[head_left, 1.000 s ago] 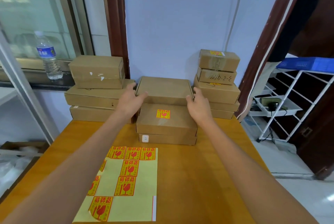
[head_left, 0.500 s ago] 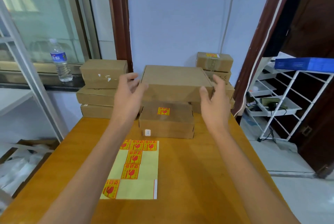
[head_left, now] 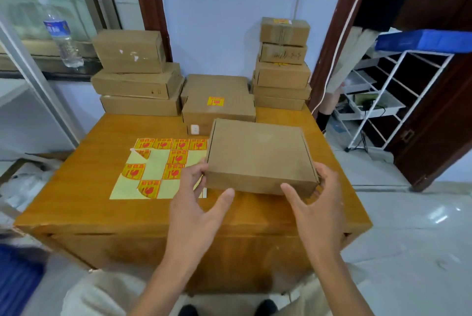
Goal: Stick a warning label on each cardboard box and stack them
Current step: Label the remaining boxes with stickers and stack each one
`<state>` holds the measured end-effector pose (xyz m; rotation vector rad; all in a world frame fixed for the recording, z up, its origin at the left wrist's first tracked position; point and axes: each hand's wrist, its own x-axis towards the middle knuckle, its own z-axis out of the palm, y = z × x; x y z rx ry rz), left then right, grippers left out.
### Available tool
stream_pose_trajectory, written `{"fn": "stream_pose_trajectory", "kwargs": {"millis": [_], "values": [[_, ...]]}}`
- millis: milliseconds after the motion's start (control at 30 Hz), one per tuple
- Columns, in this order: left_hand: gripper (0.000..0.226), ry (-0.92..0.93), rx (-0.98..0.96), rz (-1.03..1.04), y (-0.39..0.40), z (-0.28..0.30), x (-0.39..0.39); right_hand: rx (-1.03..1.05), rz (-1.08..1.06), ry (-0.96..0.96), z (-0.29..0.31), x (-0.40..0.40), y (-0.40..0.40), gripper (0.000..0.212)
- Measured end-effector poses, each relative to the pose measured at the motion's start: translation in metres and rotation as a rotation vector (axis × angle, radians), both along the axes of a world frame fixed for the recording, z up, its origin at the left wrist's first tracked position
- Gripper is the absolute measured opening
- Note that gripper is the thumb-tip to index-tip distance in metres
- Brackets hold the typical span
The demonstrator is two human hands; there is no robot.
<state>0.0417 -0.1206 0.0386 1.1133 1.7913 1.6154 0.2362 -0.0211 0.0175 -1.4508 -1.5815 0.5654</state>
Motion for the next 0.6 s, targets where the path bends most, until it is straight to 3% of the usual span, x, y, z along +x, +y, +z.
{"fn": "stream_pose_trajectory", "kwargs": {"millis": [133, 200, 333, 467, 600], "values": [[0.07, 0.152, -0.14, 0.017, -0.011, -0.016, 0.007, -0.013, -0.023, -0.218, -0.011, 0.011, -0.009, 0.064], [0.073, 0.321, -0.192, 0.008, -0.01, -0.023, 0.006, -0.002, 0.001, -0.266, -0.015, 0.011, -0.009, 0.058], [0.076, 0.486, -0.181, -0.039, -0.006, -0.025, -0.002, -0.018, 0.026, -0.356, -0.013, 0.007, -0.007, 0.058], [0.061, 0.631, -0.164, 0.031, -0.017, -0.029, -0.043, 0.178, 0.019, -0.504, 0.0, -0.018, -0.02, 0.053], [0.044, 0.805, -0.212, 0.172, -0.028, -0.032, -0.105, 0.32, 0.25, -0.593, 0.015, -0.082, -0.033, 0.041]]}}
